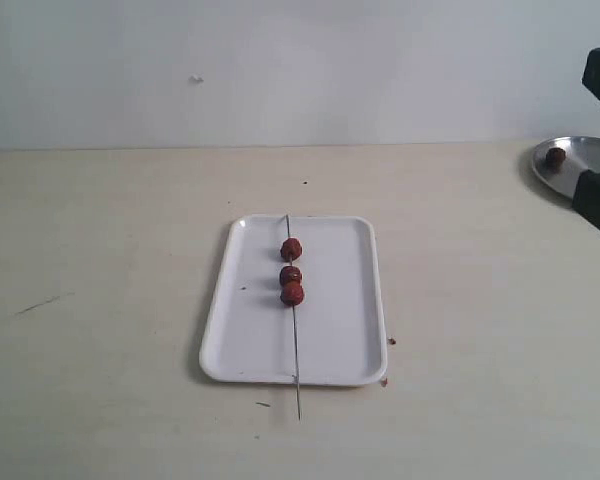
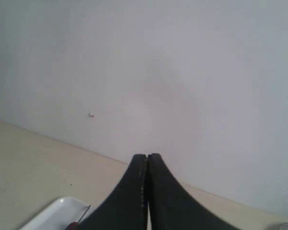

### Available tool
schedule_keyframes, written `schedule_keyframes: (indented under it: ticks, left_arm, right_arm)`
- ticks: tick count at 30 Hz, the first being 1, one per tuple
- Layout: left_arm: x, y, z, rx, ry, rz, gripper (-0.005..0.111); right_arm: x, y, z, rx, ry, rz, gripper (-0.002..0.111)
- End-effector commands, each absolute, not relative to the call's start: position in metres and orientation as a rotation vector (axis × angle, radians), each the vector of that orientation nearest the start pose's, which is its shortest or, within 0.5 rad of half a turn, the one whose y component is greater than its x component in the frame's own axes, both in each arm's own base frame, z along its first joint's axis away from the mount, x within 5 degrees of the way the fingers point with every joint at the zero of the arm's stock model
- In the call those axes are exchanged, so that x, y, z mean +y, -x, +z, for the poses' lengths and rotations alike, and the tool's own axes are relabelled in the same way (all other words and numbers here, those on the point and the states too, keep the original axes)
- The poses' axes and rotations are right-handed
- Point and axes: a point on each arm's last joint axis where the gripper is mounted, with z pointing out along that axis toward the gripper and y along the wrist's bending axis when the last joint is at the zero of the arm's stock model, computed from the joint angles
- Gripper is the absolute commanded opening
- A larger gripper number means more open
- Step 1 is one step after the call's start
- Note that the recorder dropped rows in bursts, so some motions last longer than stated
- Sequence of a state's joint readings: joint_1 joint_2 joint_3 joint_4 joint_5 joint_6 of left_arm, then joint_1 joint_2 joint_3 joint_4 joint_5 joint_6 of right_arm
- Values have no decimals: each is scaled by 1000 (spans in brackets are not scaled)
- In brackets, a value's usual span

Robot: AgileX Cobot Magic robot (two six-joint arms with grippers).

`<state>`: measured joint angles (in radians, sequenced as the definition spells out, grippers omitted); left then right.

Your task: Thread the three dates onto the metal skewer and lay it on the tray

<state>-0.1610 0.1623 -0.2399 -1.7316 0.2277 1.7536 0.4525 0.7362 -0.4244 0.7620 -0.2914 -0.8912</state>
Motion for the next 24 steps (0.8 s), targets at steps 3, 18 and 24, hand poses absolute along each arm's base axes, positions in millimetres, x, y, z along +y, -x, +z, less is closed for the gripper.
schedule_keyframes:
  ticks: [3,18,24]
  left_arm:
    - [-23,-35,277,1247,-268,-258,0]
    - [-23,-36,274,1255,-271,-250,0]
    - [-23,-37,273,1274,-211,-328,0]
  right_arm:
    - [52,-147,304,1557,324,85,0]
    - [52,-147,304,1557,326,83,0]
    - [52,-147,304,1557,326,83,0]
